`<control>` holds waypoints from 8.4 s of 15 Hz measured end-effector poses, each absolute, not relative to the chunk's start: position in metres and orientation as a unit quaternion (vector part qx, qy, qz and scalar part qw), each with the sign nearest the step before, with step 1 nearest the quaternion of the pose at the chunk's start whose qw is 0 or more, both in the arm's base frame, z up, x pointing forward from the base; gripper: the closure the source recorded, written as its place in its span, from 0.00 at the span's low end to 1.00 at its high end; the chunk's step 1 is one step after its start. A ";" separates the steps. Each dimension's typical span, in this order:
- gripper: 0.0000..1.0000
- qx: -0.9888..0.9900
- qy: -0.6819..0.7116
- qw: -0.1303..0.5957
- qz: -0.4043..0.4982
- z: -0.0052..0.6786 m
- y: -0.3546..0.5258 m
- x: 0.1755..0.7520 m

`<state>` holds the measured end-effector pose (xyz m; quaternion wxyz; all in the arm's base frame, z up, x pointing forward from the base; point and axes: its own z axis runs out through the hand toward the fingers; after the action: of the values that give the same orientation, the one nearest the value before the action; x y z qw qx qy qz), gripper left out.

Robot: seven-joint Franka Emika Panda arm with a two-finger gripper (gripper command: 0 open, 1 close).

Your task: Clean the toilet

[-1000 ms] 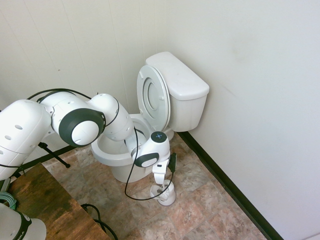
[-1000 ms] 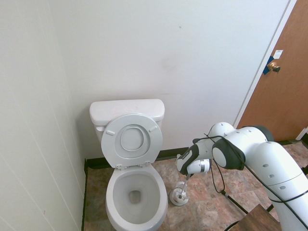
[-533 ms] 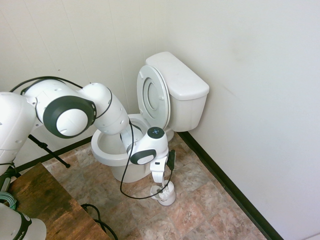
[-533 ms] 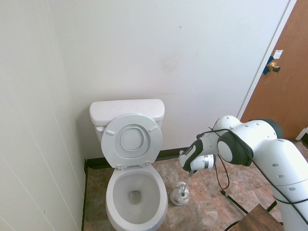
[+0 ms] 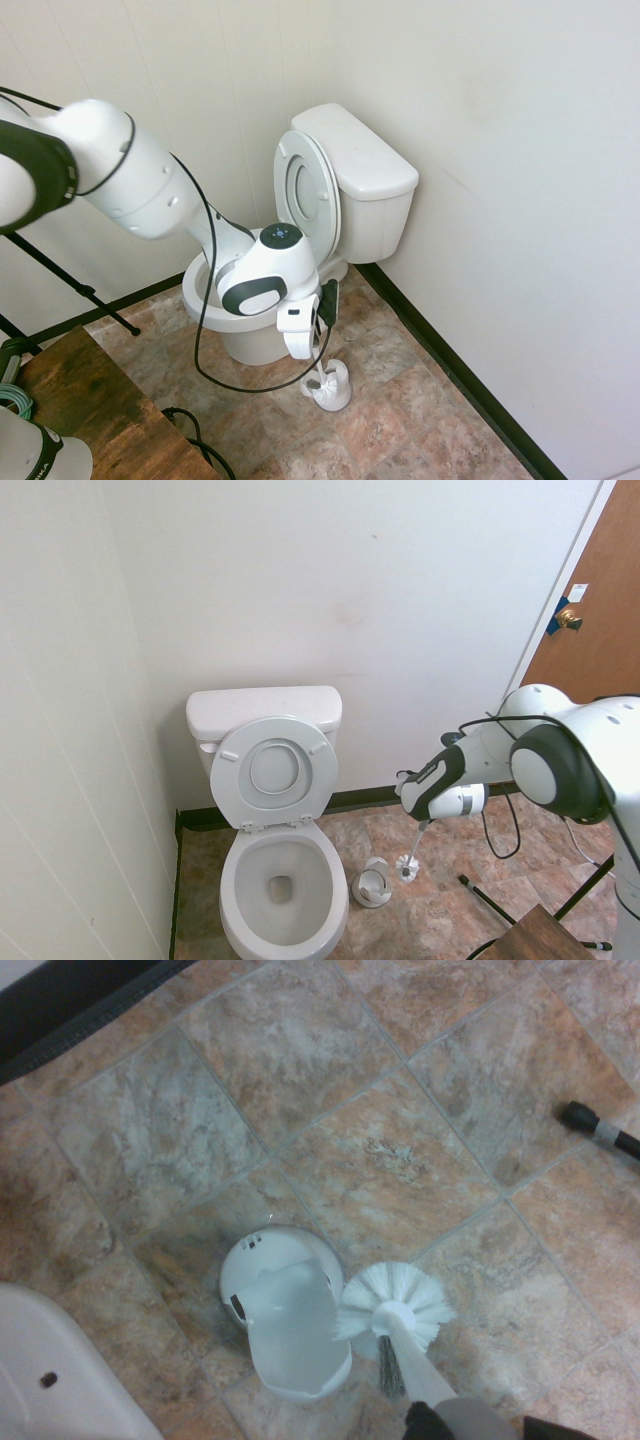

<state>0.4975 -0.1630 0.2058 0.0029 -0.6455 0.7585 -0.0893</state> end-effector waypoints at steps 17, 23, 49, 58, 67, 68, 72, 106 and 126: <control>1.00 -0.734 0.669 0.047 -0.107 0.367 0.016 0.503; 1.00 -0.745 0.649 0.056 -0.147 0.367 0.140 0.518; 1.00 -0.689 0.708 0.013 -0.156 0.182 0.243 0.692; 1.00 -0.675 0.720 -0.001 -0.163 0.158 0.255 0.726; 1.00 -0.706 0.693 -0.001 -0.147 0.154 0.314 0.706; 1.00 -0.711 0.689 -0.003 -0.142 0.151 0.318 0.700; 1.00 -0.729 0.673 -0.001 -0.125 0.141 0.333 0.670; 1.00 -0.746 0.659 0.020 -0.089 0.168 0.298 0.642; 1.00 -0.646 0.745 0.056 -0.158 0.377 0.088 0.476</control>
<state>0.4763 0.0877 0.3771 0.0561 -0.6456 0.7450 -0.1582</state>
